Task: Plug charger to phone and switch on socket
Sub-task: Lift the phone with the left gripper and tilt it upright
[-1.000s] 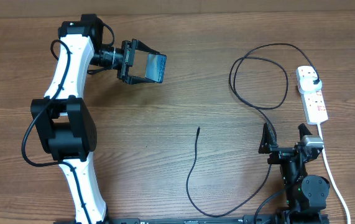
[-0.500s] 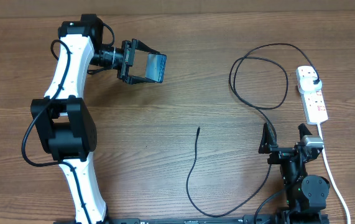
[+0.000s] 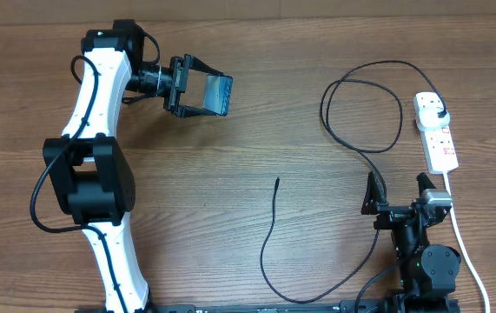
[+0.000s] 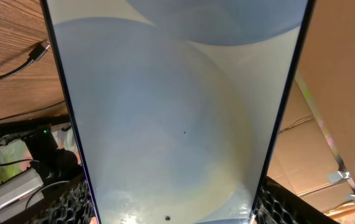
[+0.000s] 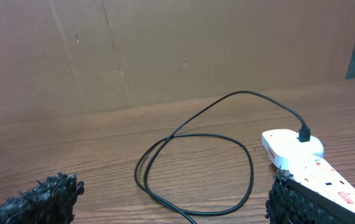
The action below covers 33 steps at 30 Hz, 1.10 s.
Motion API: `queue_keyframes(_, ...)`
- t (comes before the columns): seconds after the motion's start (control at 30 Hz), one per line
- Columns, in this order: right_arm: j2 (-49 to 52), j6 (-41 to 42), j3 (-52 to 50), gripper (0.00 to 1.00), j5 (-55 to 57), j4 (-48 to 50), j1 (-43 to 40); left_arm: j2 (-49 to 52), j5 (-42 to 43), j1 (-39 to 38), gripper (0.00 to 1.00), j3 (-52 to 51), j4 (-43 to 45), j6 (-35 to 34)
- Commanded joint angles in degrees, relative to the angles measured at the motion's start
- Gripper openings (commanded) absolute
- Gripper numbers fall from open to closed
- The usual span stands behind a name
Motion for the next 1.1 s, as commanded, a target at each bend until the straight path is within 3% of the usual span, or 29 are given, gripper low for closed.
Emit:
queue_keyframes(0.0, -0.09, -0.24, -0.35, 1.0, 0.35, 0.33, 0.22, -0.7, 3.02, 0.11, 0.04, 1.73, -0.15, 1.53)
queue_keyframes(1.07, -0.11, -0.24, -0.35, 1.0, 0.35, 0.33, 0.22, -0.7, 3.02, -0.46, 0.04, 1.73, -0.15, 2.82)
